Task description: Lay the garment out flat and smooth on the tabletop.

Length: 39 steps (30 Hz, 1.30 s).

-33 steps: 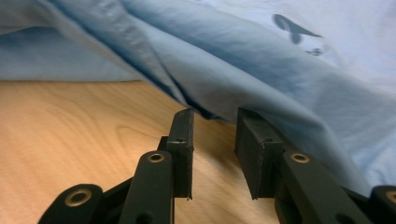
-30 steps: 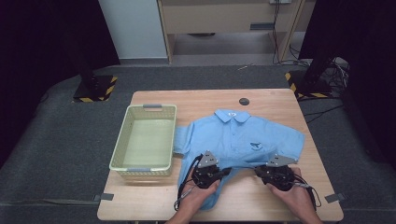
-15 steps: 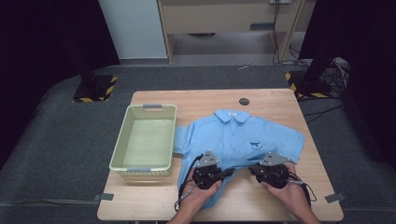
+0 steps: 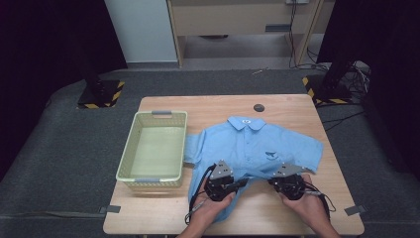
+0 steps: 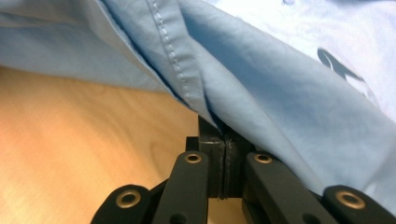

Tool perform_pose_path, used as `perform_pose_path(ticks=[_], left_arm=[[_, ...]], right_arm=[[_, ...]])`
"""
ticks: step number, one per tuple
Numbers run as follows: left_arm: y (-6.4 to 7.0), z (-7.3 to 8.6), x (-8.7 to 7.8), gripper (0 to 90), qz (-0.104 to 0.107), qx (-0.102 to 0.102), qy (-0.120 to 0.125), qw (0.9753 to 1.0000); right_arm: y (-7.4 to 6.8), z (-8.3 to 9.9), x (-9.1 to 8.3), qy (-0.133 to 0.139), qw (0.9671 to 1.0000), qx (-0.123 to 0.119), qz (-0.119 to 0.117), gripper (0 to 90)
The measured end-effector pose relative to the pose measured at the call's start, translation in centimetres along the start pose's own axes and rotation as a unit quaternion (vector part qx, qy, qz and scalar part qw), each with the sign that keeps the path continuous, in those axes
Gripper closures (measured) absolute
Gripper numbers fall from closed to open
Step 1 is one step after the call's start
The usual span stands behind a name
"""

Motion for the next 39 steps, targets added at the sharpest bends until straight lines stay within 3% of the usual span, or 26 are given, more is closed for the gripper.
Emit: perform_pose_path(ticks=[9, 17, 24, 29, 33, 39], left_arm=[[1.2, 0.5, 1.0, 51.1, -0.009, 0.025, -0.024, 0.9994], [1.3, 0.4, -0.1, 35.0, -0.02, 0.042, -0.021, 0.9987], [-0.5, 0.3, -1.5, 31.0, -0.052, 0.035, -0.014, 0.9979], [-2.3, 1.2, -1.8, 28.8, -0.075, 0.033, -0.032, 0.9961], [-3.7, 2.0, -1.6, 26.3, -0.091, 0.029, -0.051, 0.9941], [-4.8, 3.4, -0.9, 22.7, -0.103, 0.029, -0.08, 0.991]], right_arm=[[0.0, 2.7, -4.4, -0.054, 0.9983, 0.011, -0.016, 89.6], [-0.8, 4.3, -6.4, -0.089, 0.9957, -0.005, -0.023, 89.4], [-0.5, 4.8, -8.0, -0.082, 0.9963, 0.003, -0.024, 81.1], [-0.1, 4.8, -9.4, -0.074, 0.9967, 0.023, -0.024, 67.9], [0.5, 4.9, -10.1, -0.065, 0.9967, 0.042, -0.023, 64.2], [1.7, 5.9, -9.0, -0.069, 0.9951, 0.071, -0.002, 58.1]])
Point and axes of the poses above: each handheld gripper's, and its own axes: x roughly forward along the jaws, z roughly out of its underside, y roughly to its right, the point moved 6 cm from there along x, roughly forward along the jaws, and after that the axes turned 2 degrees about y, right-handed, at the moved point
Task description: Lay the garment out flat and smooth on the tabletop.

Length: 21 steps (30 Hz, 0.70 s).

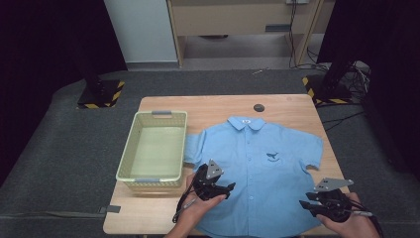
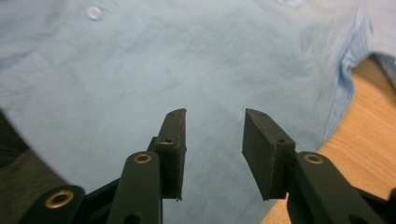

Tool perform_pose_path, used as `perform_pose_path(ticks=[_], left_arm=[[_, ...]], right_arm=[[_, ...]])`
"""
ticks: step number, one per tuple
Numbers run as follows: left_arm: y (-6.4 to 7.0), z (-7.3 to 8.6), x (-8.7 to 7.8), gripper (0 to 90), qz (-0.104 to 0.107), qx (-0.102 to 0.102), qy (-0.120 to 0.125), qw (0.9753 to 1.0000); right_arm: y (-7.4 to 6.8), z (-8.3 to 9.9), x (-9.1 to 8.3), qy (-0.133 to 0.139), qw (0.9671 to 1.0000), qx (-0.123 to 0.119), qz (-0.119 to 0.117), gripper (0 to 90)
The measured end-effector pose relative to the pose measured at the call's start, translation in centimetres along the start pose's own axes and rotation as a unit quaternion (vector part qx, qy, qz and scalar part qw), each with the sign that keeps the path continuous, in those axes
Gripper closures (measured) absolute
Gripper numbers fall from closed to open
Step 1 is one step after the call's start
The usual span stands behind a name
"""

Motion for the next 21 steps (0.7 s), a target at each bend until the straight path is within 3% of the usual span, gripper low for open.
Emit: perform_pose_path(ticks=[8, 16, 18, 21], left_arm=[[-0.5, 0.9, 1.1, 16.4, -0.014, 0.003, -0.018, 0.9997], [-0.1, 2.0, 2.8, 11.4, -0.016, 0.021, -0.046, 0.9986], [0.1, 2.2, 3.2, 10.5, -0.014, 0.024, -0.053, 0.9982], [0.4, 2.3, 3.5, 5.9, -0.01, 0.014, -0.048, 0.9987]], right_arm=[[2.2, 0.2, 3.4, 0.017, 0.9985, 0.039, 0.033, 41.9], [2.8, -0.3, 5.7, 0.054, 0.9971, 0.027, 0.046, 20.3], [2.8, -0.1, 6.0, 0.051, 0.9975, 0.019, 0.045, 18.7], [2.9, 0.2, 6.3, 0.053, 0.9976, 0.017, 0.041, 16.5]])
Point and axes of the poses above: each handheld gripper's, and its own axes: x roughly forward along the jaws, z roughly out of its underside, y roughly to its right, the point moved 6 cm from there along x, roughly forward along the jaws, and after that the axes turned 2 degrees about y, right-handed, at the moved point
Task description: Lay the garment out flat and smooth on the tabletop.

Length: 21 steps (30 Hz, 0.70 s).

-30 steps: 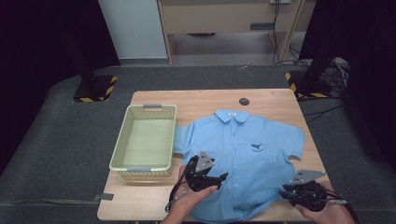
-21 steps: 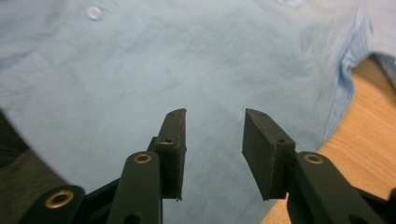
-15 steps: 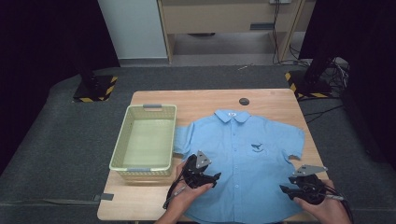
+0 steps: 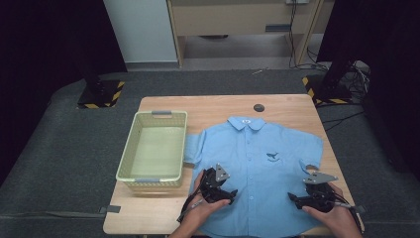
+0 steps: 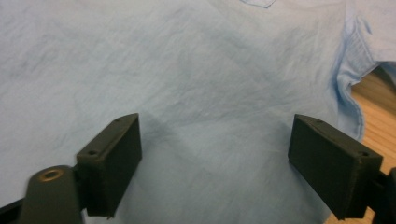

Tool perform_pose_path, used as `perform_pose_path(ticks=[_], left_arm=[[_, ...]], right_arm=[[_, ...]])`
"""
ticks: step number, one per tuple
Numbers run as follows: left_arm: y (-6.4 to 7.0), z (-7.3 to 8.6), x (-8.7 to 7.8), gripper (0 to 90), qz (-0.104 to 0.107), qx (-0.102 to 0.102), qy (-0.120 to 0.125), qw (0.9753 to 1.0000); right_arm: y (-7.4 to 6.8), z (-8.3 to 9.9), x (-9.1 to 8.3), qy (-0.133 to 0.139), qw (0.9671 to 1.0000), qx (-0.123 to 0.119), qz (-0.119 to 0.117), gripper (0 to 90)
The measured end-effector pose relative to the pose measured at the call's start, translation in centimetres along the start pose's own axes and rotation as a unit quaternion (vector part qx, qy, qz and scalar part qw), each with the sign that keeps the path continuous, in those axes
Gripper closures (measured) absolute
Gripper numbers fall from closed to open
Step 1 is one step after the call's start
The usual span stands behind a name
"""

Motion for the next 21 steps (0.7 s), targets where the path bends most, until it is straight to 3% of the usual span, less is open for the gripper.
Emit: perform_pose_path(ticks=[3, 11, 18, 21], left_arm=[[0.3, -0.1, 0.2, 4.2, -0.004, -0.003, 0.002, 1.0], [1.5, -0.7, 0.9, 3.0, -0.003, -0.002, 0.001, 1.0], [1.9, -0.9, 1.1, 2.6, -0.009, -0.007, 0.001, 0.9999], [2.1, -1.0, 1.2, 2.4, -0.011, -0.009, 0.0, 0.9999]], right_arm=[[0.3, 0.3, 0.1, 0.008, 0.9998, 0.013, -0.011, 14.1], [1.9, 1.1, -0.4, 0.029, 0.9994, 0.011, -0.014, 13.8], [2.3, 0.8, -0.3, 0.011, 0.9997, 0.006, -0.022, 7.6], [3.0, 0.1, -0.6, 0.021, 0.9994, 0.009, -0.024, 6.8]])
Point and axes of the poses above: each handheld gripper's, and its own axes: x roughly forward along the jaws, z roughly out of its underside, y roughly to its right, the point moved 6 cm from there along x, roughly forward along the jaws, and after that the axes turned 2 degrees about y, right-handed, at the moved point
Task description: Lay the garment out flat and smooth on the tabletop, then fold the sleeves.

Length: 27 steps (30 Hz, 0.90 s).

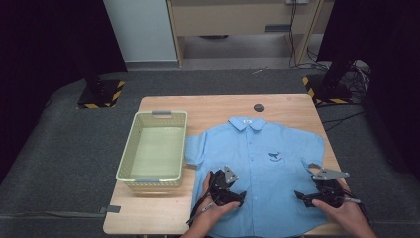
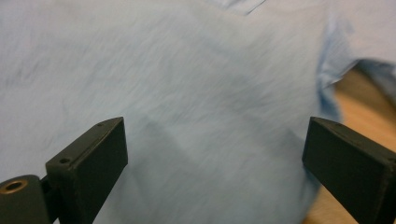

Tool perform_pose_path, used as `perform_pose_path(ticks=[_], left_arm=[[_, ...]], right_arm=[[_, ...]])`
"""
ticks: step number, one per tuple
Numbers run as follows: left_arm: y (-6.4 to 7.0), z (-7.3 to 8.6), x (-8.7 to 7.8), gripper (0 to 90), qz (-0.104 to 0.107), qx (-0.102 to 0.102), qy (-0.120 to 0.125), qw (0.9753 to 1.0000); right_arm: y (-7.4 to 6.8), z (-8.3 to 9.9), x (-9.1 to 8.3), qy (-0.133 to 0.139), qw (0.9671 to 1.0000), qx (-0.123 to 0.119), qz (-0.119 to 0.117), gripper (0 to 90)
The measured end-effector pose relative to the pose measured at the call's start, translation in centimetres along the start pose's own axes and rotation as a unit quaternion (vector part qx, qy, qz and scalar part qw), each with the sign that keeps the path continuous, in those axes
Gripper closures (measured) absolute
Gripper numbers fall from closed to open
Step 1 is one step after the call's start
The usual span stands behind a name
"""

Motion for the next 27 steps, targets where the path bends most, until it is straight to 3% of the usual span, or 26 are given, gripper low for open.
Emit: perform_pose_path(ticks=[2, 5, 12, 16, 20, 22, 24, 27], left_arm=[[0.0, 0.0, 0.0, 2.4, 0.0, 0.0, 0.0, 1.0], [0.1, 0.0, 0.0, 2.4, 0.002, 0.0, 0.0, 1.0], [0.1, 0.0, 0.0, 0.0, 0.016, 0.008, -0.002, 0.9998], [0.1, 0.0, 0.0, 0.3, 0.019, 0.004, 0.001, 0.9998], [-0.2, -0.2, -0.4, 3.1, 0.026, -0.006, 0.012, 0.9996], [-0.5, -0.6, -0.9, 3.1, 0.013, 0.006, 0.022, 0.9997], [-0.6, -0.8, -1.1, 3.2, 0.009, 0.012, 0.024, 0.9996], [-1.1, -0.6, -1.2, 3.3, 0.006, 0.004, 0.021, 0.9998]], right_arm=[[0.4, -0.3, -0.2, 0.006, 0.9999, 0.012, 0.002, 6.9], [2.6, -1.4, -0.6, 0.017, 0.9986, 0.044, 0.026, 11.9], [7.4, -3.2, 0.0, 0.03, 0.9915, 0.099, 0.078, 24.2], [9.6, -4.2, 0.9, 0.03, 0.988, 0.105, 0.109, 29.3], [12.0, -4.8, 2.0, 0.034, 0.9821, 0.13, 0.132, 29.7], [13.1, -5.0, 2.6, 0.034, 0.9797, 0.141, 0.138, 28.5], [13.8, -5.2, 3.2, 0.033, 0.9789, 0.143, 0.141, 27.6], [14.4, -5.2, 3.7, 0.03, 0.9783, 0.146, 0.144, 26.6]])
Point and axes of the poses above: each handheld gripper's, and its own axes: x roughly forward along the jaws, z roughly out of its underside, y roughly to its right, the point moved 6 cm from there along x, roughly forward along the jaws, and after that the axes turned 2 degrees about y, right-handed, at the moved point
